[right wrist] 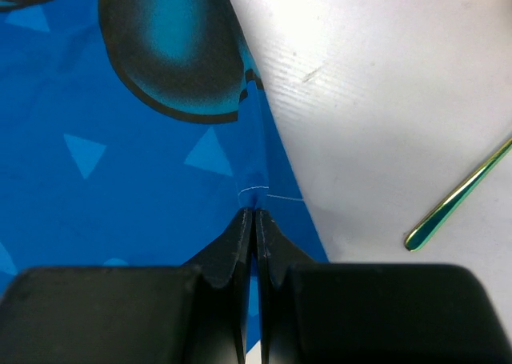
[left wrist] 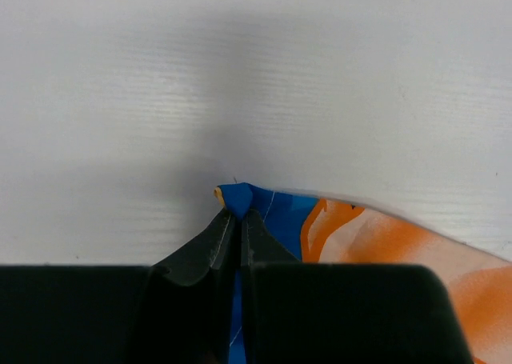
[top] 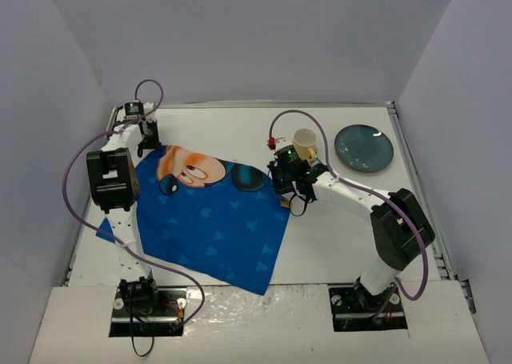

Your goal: Set the dinner table for one person

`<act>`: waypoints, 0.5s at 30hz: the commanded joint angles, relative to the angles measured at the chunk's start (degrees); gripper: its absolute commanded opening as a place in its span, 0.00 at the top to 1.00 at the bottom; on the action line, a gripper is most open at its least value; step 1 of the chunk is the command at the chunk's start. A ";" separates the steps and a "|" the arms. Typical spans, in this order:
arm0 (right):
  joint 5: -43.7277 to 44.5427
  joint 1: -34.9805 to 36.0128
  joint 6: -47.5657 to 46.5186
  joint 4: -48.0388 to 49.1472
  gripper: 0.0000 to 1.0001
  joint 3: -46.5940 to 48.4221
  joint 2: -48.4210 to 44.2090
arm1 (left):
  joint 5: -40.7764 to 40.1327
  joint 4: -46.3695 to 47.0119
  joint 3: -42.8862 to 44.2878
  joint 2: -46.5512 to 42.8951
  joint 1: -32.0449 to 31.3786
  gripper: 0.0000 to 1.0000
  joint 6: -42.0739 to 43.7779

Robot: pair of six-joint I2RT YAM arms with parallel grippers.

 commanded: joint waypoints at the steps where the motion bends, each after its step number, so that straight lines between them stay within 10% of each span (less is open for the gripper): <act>1: 5.22 0.22 -2.33 -0.70 1.00 6.96 -4.98 | -0.87 -2.64 -2.11 -10.39 0.10 1.00 -1.97; 15: 24.21 -0.90 -12.18 -4.57 1.00 29.21 -11.84 | -14.16 -5.70 -2.88 -53.30 0.30 1.00 -6.43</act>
